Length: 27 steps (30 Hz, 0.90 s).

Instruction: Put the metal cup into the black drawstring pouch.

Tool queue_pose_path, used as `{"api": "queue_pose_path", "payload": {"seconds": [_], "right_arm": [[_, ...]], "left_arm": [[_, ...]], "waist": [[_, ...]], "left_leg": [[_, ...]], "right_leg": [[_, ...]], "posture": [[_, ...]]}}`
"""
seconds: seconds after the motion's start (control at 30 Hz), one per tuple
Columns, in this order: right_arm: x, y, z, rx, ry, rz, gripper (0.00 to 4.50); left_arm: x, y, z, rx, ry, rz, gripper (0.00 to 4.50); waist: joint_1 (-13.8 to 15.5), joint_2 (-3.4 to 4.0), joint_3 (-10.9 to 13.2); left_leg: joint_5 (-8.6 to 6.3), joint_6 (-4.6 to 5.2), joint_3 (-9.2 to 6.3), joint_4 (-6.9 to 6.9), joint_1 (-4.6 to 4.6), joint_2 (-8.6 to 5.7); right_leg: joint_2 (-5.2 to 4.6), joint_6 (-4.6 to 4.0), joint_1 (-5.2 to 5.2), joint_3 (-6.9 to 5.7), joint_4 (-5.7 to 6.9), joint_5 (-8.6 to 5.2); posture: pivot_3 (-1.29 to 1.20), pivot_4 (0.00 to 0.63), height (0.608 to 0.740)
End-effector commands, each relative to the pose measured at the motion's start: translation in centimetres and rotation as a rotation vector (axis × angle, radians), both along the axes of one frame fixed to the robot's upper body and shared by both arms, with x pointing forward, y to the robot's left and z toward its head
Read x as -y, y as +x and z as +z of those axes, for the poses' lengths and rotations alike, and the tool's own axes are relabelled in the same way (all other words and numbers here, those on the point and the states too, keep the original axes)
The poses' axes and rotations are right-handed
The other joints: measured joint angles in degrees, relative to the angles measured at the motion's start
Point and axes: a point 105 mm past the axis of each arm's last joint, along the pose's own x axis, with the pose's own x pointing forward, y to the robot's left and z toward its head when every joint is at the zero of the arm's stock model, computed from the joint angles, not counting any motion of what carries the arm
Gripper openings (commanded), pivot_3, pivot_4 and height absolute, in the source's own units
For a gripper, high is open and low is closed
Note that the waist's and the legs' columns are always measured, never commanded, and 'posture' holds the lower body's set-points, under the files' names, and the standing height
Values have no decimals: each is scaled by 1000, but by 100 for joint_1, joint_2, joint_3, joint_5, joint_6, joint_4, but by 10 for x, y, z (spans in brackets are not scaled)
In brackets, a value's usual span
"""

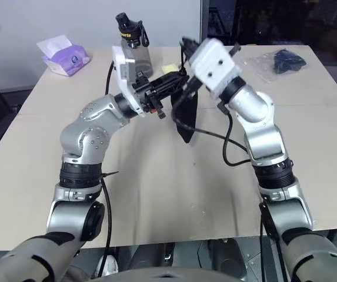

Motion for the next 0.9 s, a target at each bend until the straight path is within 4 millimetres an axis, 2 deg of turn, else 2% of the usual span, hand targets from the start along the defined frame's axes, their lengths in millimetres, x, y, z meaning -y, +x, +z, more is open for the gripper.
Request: {"api": "queue_pose_path", "payload": {"seconds": [0.03,0.17,0.27,0.4,0.47,0.6,0.67,0.7,0.77,0.87,0.9], "right_arm": [[17,-16,39,141,156,-8,0],[24,-15,45,150,207,-17,0],[36,-16,58,180,316,-44,0],[74,-15,86,173,639,-68,0],[87,-14,91,162,755,-58,0],[82,-9,87,99,761,-25,0],[60,-6,74,57,595,5,0],[51,-6,65,39,507,12,288],[36,-4,42,-63,383,46,995],[32,-9,24,-103,302,69,2397],[34,-11,20,-108,293,73,2921]], "left_arm": [[-1,0,-9,-5,23,9,97],[-4,2,-17,-19,32,23,97],[-5,4,-24,-24,52,33,97],[-8,8,-42,-43,105,68,97],[-10,12,-48,-65,107,93,97],[-9,14,-56,-72,118,107,97],[-7,10,-54,-67,104,81,97],[-7,8,-51,-61,93,66,284],[-9,9,-46,-53,72,87,1023],[-13,9,-46,-62,53,110,2406],[-15,5,-47,-65,55,99,2474]], "waist": [[8,0,0],[3,0,0],[1,0,0],[-2,0,0],[0,1,0],[-3,4,-2],[1,13,-6],[-4,10,-4],[-2,9,-5],[-8,9,-5],[-17,10,-5]], "left_leg": [[0,0,0,0,0,0],[0,0,5,0,1,0],[0,0,5,0,1,0],[0,0,5,0,1,0],[0,0,4,-2,3,1],[0,1,6,-3,4,1],[0,1,14,-4,6,-2],[0,1,11,-6,3,-2],[-1,1,7,-6,-2,0],[-1,2,5,-6,2,3],[-1,2,5,-5,4,3]], "right_leg": [[0,0,1,0,0,0],[-1,0,1,4,0,0],[0,0,1,4,1,0],[0,0,-1,4,4,0],[0,-1,0,3,4,0],[-1,-1,0,5,2,0],[-2,0,0,12,2,0],[-2,0,0,9,-1,0],[-1,0,-1,4,-5,-1],[0,0,1,2,0,-1],[0,0,1,3,3,-1]], "posture": [[0,150,740],[0,150,740],[0,150,740],[0,150,740],[0,150,740],[0,150,740],[0,150,740],[0,150,740],[0,150,740],[0,150,740],[0,150,740]]}}
